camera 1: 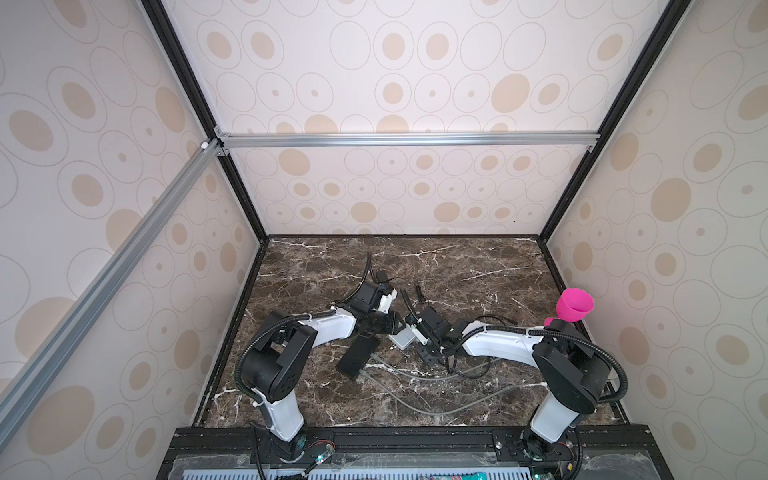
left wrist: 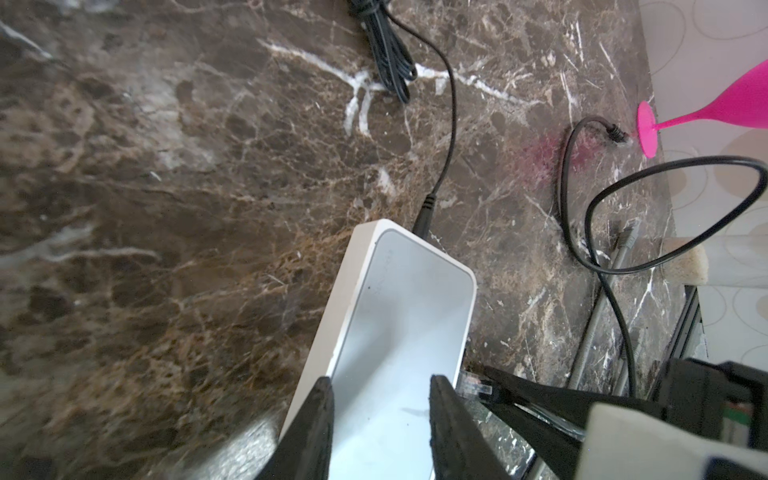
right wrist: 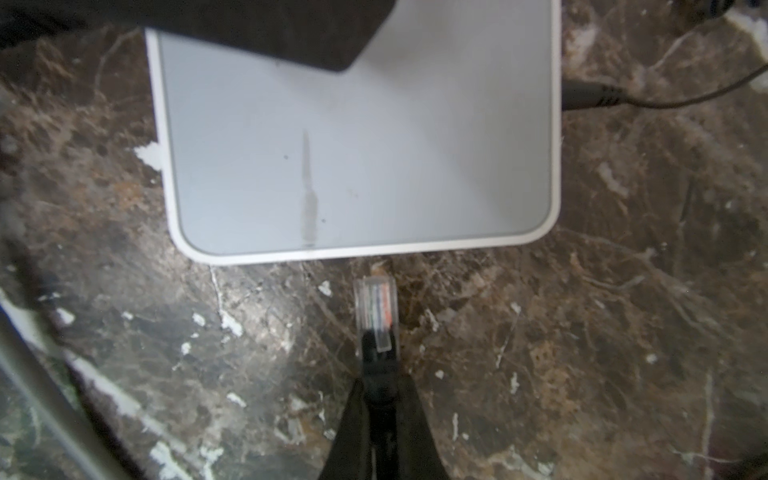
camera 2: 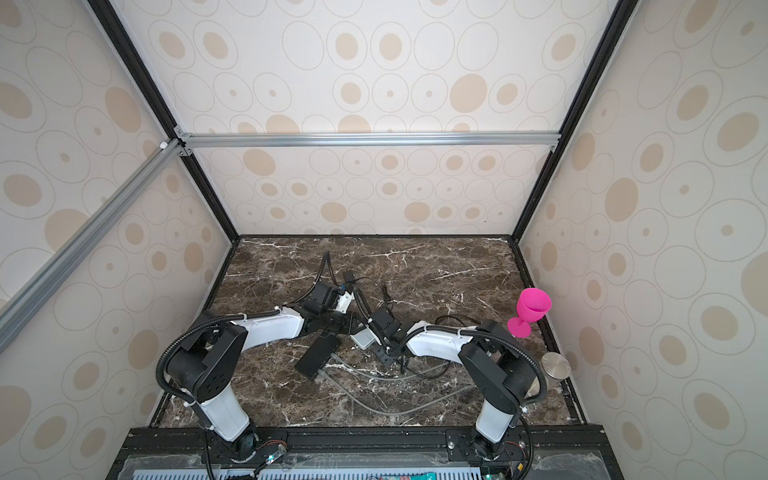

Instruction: Insert the plug into the switch port

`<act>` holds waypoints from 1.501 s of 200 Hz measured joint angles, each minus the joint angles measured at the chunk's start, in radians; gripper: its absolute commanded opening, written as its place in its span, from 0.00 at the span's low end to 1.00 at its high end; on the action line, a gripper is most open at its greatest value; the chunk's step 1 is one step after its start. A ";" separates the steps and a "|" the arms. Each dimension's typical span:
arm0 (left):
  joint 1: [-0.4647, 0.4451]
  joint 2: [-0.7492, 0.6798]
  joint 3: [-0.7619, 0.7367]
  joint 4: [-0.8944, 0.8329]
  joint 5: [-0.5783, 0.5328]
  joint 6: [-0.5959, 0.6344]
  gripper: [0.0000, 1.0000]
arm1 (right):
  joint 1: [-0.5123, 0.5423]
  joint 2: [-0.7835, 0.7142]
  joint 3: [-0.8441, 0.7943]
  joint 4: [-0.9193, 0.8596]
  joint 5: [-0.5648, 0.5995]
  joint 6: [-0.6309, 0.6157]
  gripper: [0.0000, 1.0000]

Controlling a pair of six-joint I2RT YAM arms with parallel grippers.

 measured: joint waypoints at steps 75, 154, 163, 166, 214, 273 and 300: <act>0.003 0.012 0.001 0.022 0.035 0.005 0.37 | 0.000 0.071 0.102 -0.083 -0.001 0.013 0.00; 0.007 0.015 -0.023 0.068 0.042 0.021 0.37 | -0.029 0.096 0.143 -0.125 0.005 0.026 0.00; 0.007 0.013 -0.026 0.070 0.042 0.022 0.39 | -0.041 0.095 0.142 -0.121 -0.007 0.025 0.00; 0.007 0.010 -0.028 0.072 0.042 0.023 0.39 | -0.044 0.094 0.141 -0.117 -0.012 0.024 0.00; 0.006 -0.060 -0.044 0.006 0.090 0.050 0.41 | -0.090 -0.056 0.017 -0.099 -0.130 -0.029 0.00; 0.006 -0.393 -0.055 0.051 0.235 0.268 0.44 | -0.137 -0.322 0.076 -0.255 -0.422 -0.240 0.00; 0.003 -0.584 -0.155 0.144 0.330 0.453 0.43 | -0.137 -0.352 0.130 -0.351 -0.516 -0.335 0.00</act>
